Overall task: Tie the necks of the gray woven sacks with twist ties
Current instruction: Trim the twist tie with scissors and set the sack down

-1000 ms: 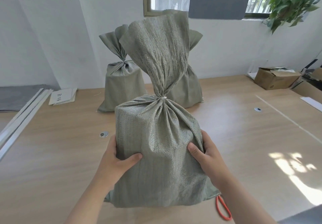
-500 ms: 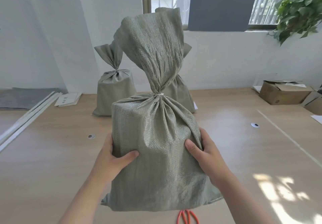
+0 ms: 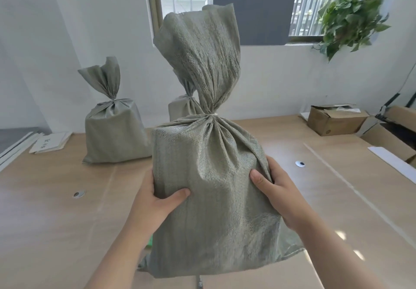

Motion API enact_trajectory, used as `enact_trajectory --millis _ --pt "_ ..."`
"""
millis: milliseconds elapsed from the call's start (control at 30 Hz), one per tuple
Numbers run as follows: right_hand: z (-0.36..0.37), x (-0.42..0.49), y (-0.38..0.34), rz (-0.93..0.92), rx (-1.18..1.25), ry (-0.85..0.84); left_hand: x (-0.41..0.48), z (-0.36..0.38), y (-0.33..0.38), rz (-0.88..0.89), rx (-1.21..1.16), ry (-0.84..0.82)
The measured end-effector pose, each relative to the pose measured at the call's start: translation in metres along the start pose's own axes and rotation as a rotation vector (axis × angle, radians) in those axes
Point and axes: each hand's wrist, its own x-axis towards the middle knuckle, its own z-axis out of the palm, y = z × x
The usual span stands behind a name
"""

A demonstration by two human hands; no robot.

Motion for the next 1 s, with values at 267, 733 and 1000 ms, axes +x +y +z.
enact_trajectory --millis 267,733,1000 --pt "-0.047 0.029 0.000 -0.002 -0.037 0.035 0.032 0.049 0.004 -0.007 -0.019 -0.031" --pt "-0.246 0.138 0.054 -0.015 -0.006 -0.055 0.109 0.259 0.001 -0.026 0.094 0.040" --pt "-0.352 0.213 0.083 -0.013 -0.096 -0.090 0.172 0.370 0.003 -0.029 0.112 0.029"
